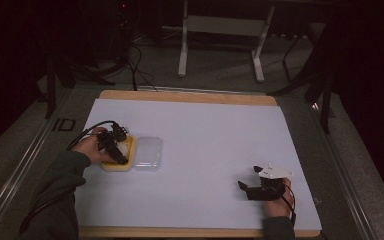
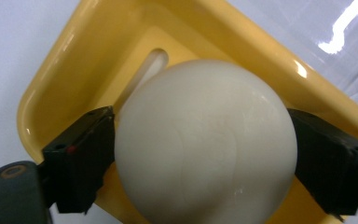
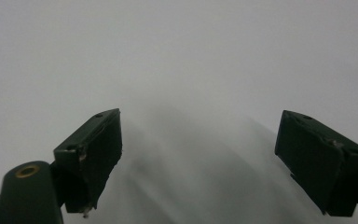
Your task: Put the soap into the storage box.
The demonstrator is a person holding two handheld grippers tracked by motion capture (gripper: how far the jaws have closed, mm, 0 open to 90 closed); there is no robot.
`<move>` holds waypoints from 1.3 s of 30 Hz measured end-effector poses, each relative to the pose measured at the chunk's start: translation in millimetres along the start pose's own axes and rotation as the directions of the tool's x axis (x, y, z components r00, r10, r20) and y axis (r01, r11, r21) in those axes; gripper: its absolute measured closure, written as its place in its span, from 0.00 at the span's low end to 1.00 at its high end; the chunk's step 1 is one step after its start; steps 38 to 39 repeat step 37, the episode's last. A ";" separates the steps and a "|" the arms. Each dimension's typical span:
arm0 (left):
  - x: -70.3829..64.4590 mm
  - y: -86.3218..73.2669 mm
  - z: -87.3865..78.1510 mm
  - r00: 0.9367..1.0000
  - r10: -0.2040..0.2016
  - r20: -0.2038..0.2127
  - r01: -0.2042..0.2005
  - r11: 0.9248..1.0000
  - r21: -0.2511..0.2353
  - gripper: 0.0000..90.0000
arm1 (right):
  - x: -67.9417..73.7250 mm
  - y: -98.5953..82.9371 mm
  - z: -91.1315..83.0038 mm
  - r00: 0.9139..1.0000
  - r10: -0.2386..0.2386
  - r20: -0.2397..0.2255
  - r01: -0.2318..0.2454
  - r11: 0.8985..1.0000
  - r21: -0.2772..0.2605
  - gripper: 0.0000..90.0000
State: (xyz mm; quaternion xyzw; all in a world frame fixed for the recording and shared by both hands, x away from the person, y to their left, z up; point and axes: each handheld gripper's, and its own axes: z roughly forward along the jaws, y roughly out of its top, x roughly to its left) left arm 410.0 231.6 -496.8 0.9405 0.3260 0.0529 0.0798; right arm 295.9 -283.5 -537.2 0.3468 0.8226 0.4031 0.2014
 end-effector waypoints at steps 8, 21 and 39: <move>2.2 -4.4 -6.7 1.000 -0.020 0.016 0.021 0.998 -0.055 0.10 | 0.3 0.1 0.4 1.000 -0.003 -0.003 0.003 1.000 0.004 0.16; -1.0 -3.9 -23.6 1.000 0.002 0.028 0.001 0.995 -0.098 0.17 | 0.7 0.4 1.0 1.000 -0.010 -0.003 0.010 1.000 0.011 0.16; -21.9 -4.1 -41.2 0.999 0.031 -0.007 -0.032 0.961 -0.274 0.19 | 0.4 0.4 1.2 1.000 -0.007 -0.005 0.007 1.000 0.011 0.16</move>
